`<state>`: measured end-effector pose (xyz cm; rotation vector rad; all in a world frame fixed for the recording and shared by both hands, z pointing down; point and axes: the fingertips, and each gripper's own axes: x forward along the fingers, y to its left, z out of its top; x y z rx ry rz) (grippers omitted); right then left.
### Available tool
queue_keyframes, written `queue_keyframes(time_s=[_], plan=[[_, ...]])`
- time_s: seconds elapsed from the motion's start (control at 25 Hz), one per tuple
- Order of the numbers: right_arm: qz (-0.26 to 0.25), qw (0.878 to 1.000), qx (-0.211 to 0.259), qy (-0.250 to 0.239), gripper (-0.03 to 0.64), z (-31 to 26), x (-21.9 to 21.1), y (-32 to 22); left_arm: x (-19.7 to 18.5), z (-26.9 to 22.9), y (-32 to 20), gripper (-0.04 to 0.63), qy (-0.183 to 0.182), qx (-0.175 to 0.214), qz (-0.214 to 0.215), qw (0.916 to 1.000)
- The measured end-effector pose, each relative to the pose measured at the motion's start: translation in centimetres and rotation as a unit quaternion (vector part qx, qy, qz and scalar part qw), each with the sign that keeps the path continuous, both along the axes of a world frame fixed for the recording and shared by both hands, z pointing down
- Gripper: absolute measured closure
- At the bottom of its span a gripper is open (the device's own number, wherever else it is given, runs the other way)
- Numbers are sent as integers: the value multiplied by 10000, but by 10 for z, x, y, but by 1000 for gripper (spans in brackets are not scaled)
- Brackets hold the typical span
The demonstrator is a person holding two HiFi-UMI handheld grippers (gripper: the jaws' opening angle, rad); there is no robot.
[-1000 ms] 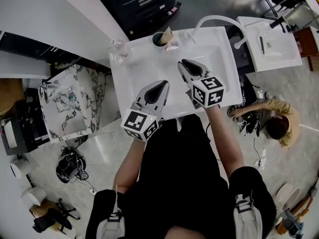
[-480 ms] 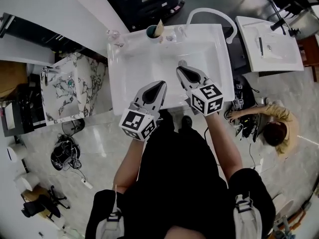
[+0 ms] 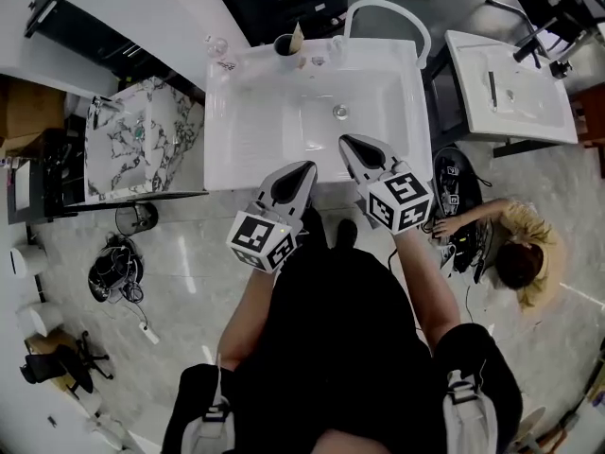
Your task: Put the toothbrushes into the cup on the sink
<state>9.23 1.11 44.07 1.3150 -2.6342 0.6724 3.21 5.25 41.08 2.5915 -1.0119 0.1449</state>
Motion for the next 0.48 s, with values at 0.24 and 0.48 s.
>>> queue_keyframes(time_s=[0.24, 0.48], plan=[[-197, 9992, 344, 7, 581, -27, 17, 32, 5, -7, 26, 581, -46, 146, -373, 9992], [-296, 9978, 591, -39, 581, -48, 25, 52, 6, -14, 38, 581, -81, 247, -594, 9979]])
